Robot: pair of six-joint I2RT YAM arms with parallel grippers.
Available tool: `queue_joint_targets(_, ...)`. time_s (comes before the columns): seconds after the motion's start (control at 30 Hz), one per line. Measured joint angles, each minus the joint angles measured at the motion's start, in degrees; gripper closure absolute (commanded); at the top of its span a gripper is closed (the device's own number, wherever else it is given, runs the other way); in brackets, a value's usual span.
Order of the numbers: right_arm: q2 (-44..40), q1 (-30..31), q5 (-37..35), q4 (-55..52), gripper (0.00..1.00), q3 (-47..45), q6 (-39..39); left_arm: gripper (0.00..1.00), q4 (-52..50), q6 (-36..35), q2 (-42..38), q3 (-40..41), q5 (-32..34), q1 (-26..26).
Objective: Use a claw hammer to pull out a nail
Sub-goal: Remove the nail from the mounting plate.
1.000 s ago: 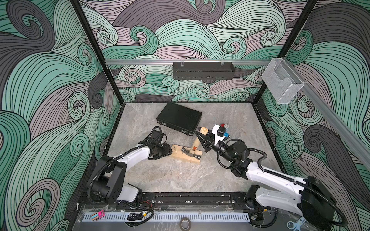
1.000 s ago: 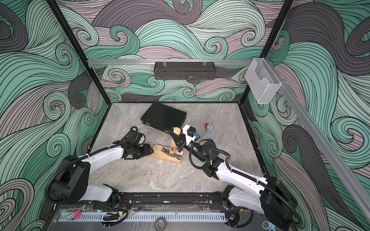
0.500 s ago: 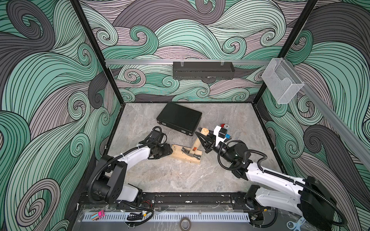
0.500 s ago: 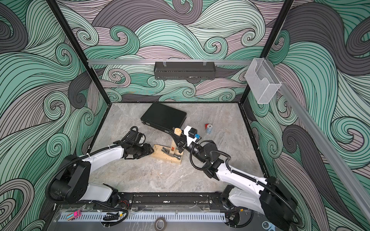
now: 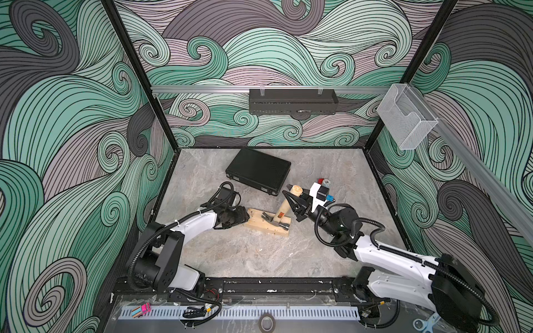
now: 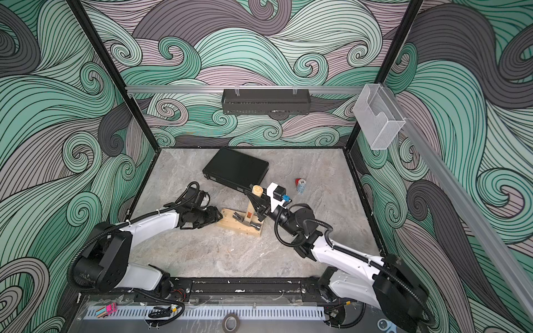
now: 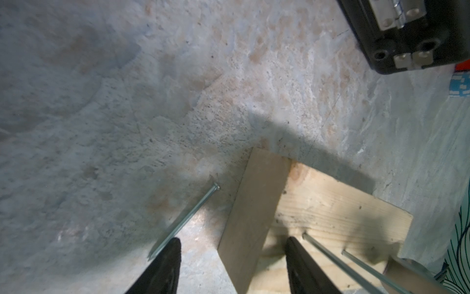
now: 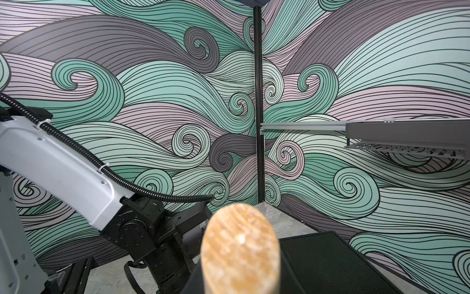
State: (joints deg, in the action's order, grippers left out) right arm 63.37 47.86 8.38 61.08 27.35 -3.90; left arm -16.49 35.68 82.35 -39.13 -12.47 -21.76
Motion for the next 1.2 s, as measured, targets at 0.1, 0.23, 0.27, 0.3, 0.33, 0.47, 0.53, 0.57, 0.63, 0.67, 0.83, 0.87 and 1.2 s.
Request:
queue_joint_targets(0.1, 0.0, 0.0, 0.0, 0.4, 1.00, -0.2, 0.0, 0.37, 0.0, 0.0, 0.1, 0.0, 0.0, 0.0)
queue_joint_targets(0.23, 0.0, 0.0, 0.0, 1.0, 1.00, -0.5, 0.0, 0.37, 0.0, 0.0, 0.1, 0.0, 0.0, 0.0)
queue_joint_targets(0.27, 0.0, 0.0, 0.0, 1.1, 1.00, -0.5, 0.0, 0.37, 0.0, 0.0, 0.1, 0.0, 0.0, 0.0)
queue_joint_targets(0.3, 0.0, 0.0, 0.0, 1.3, 1.00, -0.6, 0.0, 0.37, 0.0, 0.0, 0.1, 0.0, 0.0, 0.0)
queue_joint_targets(0.33, 0.0, 0.0, 0.0, 1.6, 1.00, -0.7, 0.0, 0.37, 0.0, 0.0, 0.1, 0.0, 0.0, 0.0)
queue_joint_targets(0.47, 0.0, 0.0, -0.3, 3.2, 1.00, -1.6, -0.2, 0.37, 0.0, 0.0, 0.1, 0.0, 0.0, 0.0)
queue_joint_targets(0.53, -0.1, 0.0, -0.4, 3.5, 1.00, -1.8, -0.4, 0.37, 0.0, 0.0, 0.1, 0.0, 0.0, 0.0)
queue_joint_targets(0.57, -0.1, 0.0, -0.5, 3.6, 1.00, -1.8, -0.4, 0.38, 0.0, 0.0, 0.1, 0.0, 0.0, 0.0)
queue_joint_targets(0.63, -0.2, -0.1, -0.5, 3.8, 1.00, -2.0, -0.5, 0.37, 0.0, 0.0, 0.1, 0.0, -0.1, 0.0)
queue_joint_targets(0.67, -0.2, -0.2, -0.5, 4.0, 1.00, -2.1, -0.6, 0.37, 0.0, 0.0, 0.1, 0.0, -0.1, 0.0)
queue_joint_targets(0.83, -0.8, -0.2, -0.8, 4.8, 1.00, -3.0, -0.8, 0.37, 0.0, 0.1, 0.1, 0.0, -0.1, 0.0)
queue_joint_targets(0.87, -0.9, -0.2, -0.9, 5.0, 1.00, -3.1, -0.8, 0.37, 0.0, 0.1, 0.1, 0.0, -0.1, 0.0)
queue_joint_targets(1.2, -2.3, -0.2, -1.3, 5.4, 1.00, -4.4, -0.9, 0.38, 0.1, 0.6, 0.1, 0.0, -0.2, 0.0)
